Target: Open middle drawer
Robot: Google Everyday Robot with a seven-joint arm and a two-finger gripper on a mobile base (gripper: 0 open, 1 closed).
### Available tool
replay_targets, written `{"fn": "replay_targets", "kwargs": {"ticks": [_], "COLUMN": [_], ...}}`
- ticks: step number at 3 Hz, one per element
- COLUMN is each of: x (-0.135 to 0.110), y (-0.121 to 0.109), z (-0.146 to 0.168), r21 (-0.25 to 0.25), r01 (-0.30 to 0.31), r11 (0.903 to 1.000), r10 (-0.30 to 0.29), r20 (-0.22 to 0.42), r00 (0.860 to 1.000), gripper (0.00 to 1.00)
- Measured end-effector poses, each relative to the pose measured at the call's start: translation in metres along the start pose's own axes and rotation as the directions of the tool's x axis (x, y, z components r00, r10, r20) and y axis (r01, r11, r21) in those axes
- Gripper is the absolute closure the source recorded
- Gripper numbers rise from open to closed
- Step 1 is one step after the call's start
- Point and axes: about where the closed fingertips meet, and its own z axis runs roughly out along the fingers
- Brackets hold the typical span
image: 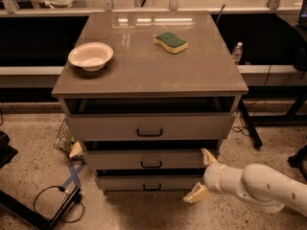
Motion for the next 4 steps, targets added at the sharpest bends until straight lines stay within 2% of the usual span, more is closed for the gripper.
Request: {"fn": "replay_targets", "kwargs": {"ticks": [1, 2, 3, 4], "x": [-0.014, -0.023, -0.023, -0.01], "y": [-0.008, -0.029, -0.029, -0.03], "z": [0.032, 0.058, 0.058, 0.077], "r21": [-0.035, -0.049, -0.049, -0.06], "r01": [0.025, 0.06, 0.061, 0.066], "r11": [0.9991, 0.997, 0.997, 0.996], "r10": [-0.024, -0.06, -0.06, -0.069], "r20": [0.033, 0.02, 0.019, -0.039], "r00": [0.999, 0.998, 0.998, 0.997], "gripper": [0.0, 0.0, 0.0, 0.0]}}
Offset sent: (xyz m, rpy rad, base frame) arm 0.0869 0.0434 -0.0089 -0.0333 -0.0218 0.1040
